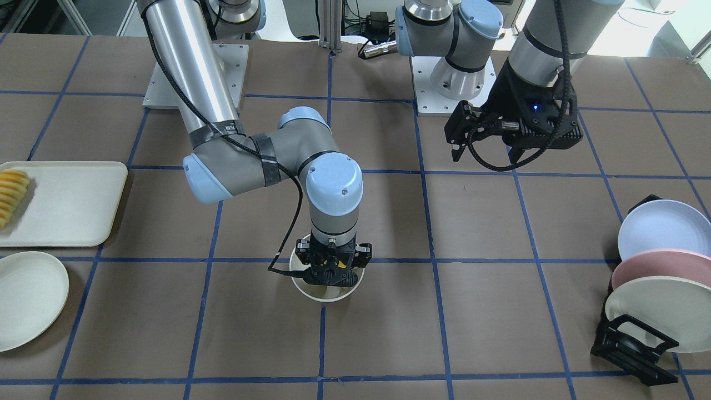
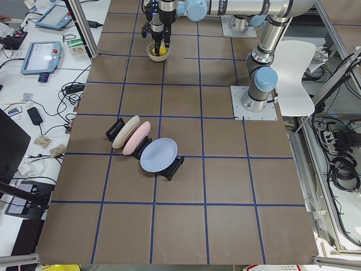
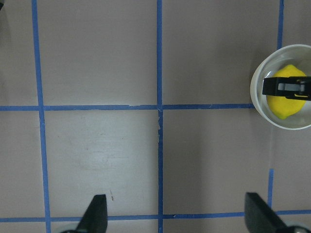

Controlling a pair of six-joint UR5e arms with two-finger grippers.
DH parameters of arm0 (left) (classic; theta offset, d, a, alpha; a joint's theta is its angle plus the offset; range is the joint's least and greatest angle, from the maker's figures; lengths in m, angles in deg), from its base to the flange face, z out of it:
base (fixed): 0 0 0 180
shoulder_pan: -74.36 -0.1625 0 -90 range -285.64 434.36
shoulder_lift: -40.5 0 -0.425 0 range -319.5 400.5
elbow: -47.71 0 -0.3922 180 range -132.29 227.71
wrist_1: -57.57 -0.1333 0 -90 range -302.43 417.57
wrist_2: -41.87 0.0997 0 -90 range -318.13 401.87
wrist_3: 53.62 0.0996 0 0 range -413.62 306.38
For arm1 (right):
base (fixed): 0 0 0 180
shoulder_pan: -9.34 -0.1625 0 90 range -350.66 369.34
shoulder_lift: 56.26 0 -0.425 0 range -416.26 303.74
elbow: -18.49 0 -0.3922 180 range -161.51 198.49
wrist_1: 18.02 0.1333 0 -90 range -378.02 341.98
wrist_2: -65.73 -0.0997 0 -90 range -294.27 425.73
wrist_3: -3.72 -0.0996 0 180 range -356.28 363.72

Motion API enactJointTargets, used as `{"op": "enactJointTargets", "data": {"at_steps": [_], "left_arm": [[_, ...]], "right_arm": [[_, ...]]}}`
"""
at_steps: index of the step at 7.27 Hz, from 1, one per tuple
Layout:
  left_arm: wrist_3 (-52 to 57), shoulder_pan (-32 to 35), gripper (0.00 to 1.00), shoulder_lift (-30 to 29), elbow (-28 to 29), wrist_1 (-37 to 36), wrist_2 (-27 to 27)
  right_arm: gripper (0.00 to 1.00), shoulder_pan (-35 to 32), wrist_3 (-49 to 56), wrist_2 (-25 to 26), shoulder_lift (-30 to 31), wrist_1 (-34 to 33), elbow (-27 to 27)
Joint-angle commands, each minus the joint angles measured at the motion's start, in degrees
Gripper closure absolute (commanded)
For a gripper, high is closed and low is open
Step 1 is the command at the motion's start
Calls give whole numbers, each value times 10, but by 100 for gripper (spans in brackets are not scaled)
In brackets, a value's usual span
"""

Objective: Place bowl and put lemon in it

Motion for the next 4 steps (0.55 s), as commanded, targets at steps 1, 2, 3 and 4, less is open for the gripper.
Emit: {"op": "enactJointTargets", "data": {"at_steps": [1, 2, 3, 4], "left_arm": [[4, 2, 0, 8, -6, 0, 5], [6, 0, 0, 8, 1, 0, 5], [8, 1, 0, 13, -7, 0, 5], [9, 0, 0, 12, -3, -1, 5]], "right_arm": [[49, 8, 31, 1, -3, -12, -14], [0, 8, 47, 4, -1, -13, -14], [0, 8, 47, 3, 1, -13, -13], [0, 8, 46, 4, 9, -12, -5]]}}
